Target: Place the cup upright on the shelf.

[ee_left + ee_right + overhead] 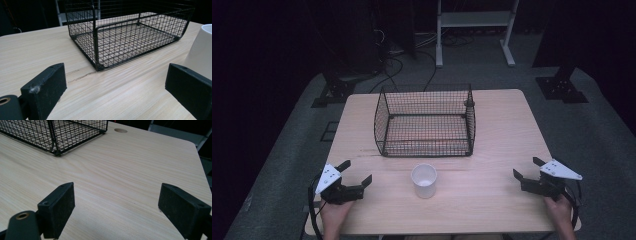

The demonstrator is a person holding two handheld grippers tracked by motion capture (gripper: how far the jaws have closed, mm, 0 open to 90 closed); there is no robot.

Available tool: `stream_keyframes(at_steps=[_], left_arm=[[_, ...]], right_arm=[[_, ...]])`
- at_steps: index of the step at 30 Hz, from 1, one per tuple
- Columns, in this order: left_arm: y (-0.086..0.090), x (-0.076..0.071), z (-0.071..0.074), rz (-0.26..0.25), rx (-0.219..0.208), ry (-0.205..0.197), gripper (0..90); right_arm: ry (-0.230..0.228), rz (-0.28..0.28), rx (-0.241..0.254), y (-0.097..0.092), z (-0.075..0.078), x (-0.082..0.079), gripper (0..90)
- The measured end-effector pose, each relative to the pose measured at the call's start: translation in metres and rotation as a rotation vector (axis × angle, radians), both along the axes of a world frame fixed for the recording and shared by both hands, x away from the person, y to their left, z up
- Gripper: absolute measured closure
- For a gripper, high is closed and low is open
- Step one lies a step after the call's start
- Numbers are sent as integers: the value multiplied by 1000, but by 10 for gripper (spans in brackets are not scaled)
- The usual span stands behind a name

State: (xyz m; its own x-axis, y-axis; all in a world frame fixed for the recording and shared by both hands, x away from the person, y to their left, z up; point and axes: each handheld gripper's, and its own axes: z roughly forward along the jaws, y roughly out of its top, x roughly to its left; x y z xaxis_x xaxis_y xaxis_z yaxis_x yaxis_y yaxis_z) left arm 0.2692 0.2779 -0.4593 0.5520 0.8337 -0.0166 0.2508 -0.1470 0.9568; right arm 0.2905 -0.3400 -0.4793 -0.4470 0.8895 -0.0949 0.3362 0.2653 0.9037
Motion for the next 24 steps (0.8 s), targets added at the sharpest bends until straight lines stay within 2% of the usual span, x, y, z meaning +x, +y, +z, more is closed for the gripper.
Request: stream_keyframes(at_steps=[9,18,24], left_arm=[[-4,2,5,-20,-3,-5,23],[-18,1,15,-90,32,8,23],[-25,0,19,-145,31,21,23]], right_arm=[[2,-9,7,-1,0,0,131],[5,-14,4,0,0,0,131],[6,-14,1,0,0,1,131]])
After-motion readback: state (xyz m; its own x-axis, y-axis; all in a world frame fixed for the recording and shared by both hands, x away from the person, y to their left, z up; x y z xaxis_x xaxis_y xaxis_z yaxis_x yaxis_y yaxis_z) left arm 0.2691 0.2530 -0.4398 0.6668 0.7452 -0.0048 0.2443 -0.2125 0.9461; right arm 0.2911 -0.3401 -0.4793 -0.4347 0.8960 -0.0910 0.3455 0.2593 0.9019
